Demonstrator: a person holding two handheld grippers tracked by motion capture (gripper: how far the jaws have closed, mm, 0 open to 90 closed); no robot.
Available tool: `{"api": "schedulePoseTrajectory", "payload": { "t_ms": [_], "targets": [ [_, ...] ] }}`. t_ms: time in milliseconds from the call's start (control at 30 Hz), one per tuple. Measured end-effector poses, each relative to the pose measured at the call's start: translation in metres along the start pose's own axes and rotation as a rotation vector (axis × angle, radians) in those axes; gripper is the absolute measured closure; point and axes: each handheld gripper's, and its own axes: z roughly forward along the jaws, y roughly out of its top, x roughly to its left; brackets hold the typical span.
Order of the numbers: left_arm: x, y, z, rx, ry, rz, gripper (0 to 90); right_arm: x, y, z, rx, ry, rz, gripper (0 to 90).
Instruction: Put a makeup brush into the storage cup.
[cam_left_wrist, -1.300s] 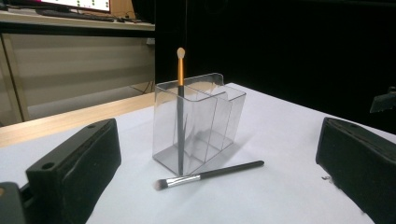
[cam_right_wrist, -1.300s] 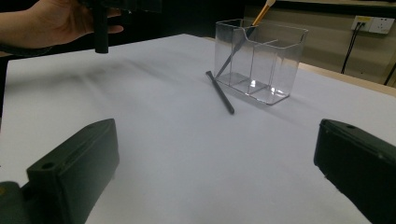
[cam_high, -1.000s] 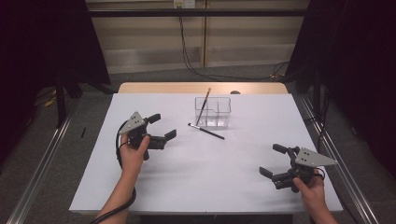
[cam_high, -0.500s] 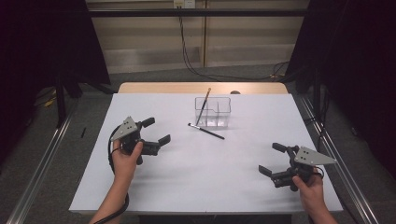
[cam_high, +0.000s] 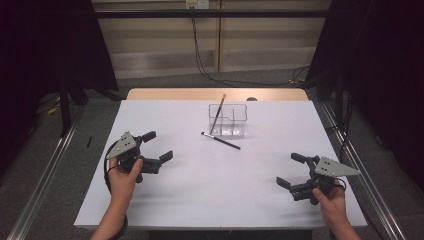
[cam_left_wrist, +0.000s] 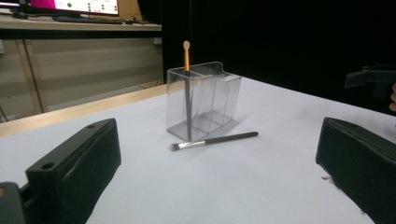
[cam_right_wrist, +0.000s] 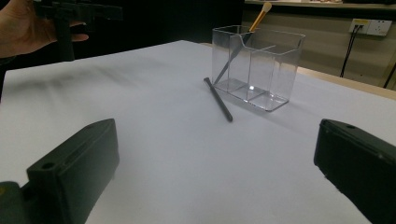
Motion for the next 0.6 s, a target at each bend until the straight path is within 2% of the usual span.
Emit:
{"api": "schedulePoseTrajectory", "payload": {
  "t_ms": [100, 433, 600],
  "targets": [
    [0.002, -0.003, -0.008, -0.003, 0.011, -0.008, 0.0, 0.000, 0.000, 0.001, -0.002, 0.000, 0.000, 0.0],
    [0.000, -0.003, -0.011, 0.004, 0.015, -0.002, 0.0, 0.000, 0.001, 0.001, -0.004, -0.004, -0.001, 0.0],
    [0.001, -0.004, -0.016, 0.010, 0.032, 0.001, 0.0, -0.001, 0.001, 0.001, -0.004, -0.004, 0.004, 0.0]
  ]
}}
